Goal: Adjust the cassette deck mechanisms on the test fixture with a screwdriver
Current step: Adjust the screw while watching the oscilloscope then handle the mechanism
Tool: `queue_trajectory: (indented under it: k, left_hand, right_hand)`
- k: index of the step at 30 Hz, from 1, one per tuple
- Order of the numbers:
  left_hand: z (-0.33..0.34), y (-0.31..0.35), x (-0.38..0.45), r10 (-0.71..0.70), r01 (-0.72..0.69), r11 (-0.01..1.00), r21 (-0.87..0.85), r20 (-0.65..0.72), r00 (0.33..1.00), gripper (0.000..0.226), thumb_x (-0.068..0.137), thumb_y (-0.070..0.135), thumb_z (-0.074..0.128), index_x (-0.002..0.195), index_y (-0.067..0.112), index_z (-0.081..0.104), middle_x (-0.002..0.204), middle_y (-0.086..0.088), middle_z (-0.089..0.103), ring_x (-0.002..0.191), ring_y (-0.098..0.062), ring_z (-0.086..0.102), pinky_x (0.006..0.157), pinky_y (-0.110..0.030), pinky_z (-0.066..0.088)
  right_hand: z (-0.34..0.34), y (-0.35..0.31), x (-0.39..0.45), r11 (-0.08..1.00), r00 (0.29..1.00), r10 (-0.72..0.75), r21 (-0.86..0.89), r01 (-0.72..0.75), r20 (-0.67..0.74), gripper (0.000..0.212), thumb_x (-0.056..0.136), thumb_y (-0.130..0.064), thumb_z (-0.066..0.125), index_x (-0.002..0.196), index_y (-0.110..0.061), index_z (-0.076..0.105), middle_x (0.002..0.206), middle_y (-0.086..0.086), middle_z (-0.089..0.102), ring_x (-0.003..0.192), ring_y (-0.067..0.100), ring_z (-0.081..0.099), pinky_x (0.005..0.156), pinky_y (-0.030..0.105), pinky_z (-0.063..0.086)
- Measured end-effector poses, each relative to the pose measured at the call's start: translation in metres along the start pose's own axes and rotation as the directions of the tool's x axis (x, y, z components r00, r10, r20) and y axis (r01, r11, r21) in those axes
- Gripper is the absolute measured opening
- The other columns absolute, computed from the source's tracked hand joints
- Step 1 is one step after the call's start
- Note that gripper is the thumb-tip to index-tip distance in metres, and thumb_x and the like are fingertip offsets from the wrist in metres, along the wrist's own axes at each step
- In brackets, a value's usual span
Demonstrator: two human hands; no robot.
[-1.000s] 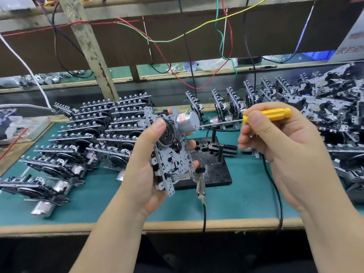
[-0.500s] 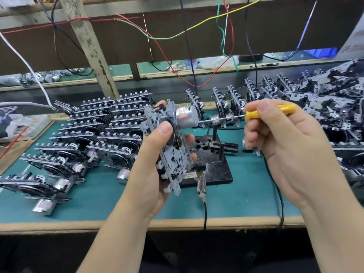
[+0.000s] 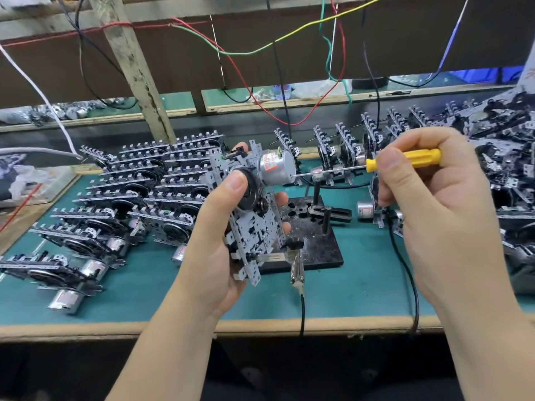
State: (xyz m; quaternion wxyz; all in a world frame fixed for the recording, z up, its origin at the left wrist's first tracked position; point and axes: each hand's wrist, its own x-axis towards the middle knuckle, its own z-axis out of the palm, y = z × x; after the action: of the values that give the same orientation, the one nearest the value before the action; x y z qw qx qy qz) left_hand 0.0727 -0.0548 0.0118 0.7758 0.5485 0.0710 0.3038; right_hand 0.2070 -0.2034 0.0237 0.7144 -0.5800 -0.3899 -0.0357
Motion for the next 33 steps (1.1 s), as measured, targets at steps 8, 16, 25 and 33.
queue_trajectory:
  k: [8,16,25,33]
  left_hand:
    - [0.0001,-0.0002,-0.0011,-0.003,0.002,1.0,-0.015,-0.007,1.0,0.037,0.08,0.049,0.065,0.105,0.024,0.078,0.111,-0.001,0.073,0.106,-0.025,0.066,0.086,-0.045,0.057]
    - [-0.0021,-0.0016,-0.0013,-0.005,0.005,1.0,-0.009,0.007,1.0,0.044,0.079,0.049,0.069,0.111,0.019,0.075,0.116,-0.005,0.071,0.11,-0.028,0.064,0.089,-0.053,0.054]
    - [-0.0048,-0.0001,-0.0005,-0.008,0.008,1.0,0.003,0.023,1.0,0.04,0.084,0.05,0.053,0.103,0.026,0.078,0.113,-0.003,0.071,0.109,-0.028,0.062,0.089,-0.053,0.054]
    - [-0.0071,-0.0005,0.0016,-0.013,0.012,1.0,0.004,0.019,1.0,0.039,0.084,0.051,0.054,0.105,0.028,0.078,0.111,-0.001,0.073,0.108,-0.029,0.062,0.086,-0.052,0.055]
  right_hand:
    - [-0.0029,0.0011,0.0008,0.999,0.999,-0.032,0.015,0.033,-0.017,0.01,0.093,-0.03,0.071,0.098,-0.033,0.062,0.085,-0.014,0.067,0.079,0.01,0.064,0.078,0.026,0.053]
    - [-0.0064,0.0027,0.0018,0.999,0.999,-0.043,-0.007,0.043,0.002,0.008,0.094,-0.037,0.07,0.099,-0.035,0.065,0.089,-0.011,0.068,0.079,0.014,0.064,0.076,0.025,0.053]
    - [-0.0067,0.006,0.0036,0.998,0.997,-0.061,-0.006,0.061,0.04,0.007,0.096,-0.038,0.068,0.1,-0.035,0.064,0.09,-0.011,0.066,0.079,0.015,0.062,0.076,0.024,0.051]
    - [-0.0057,0.0059,0.0035,0.997,0.995,-0.076,-0.021,0.078,0.068,0.007,0.096,-0.035,0.067,0.1,-0.036,0.062,0.089,-0.012,0.066,0.08,0.015,0.063,0.077,0.026,0.051]
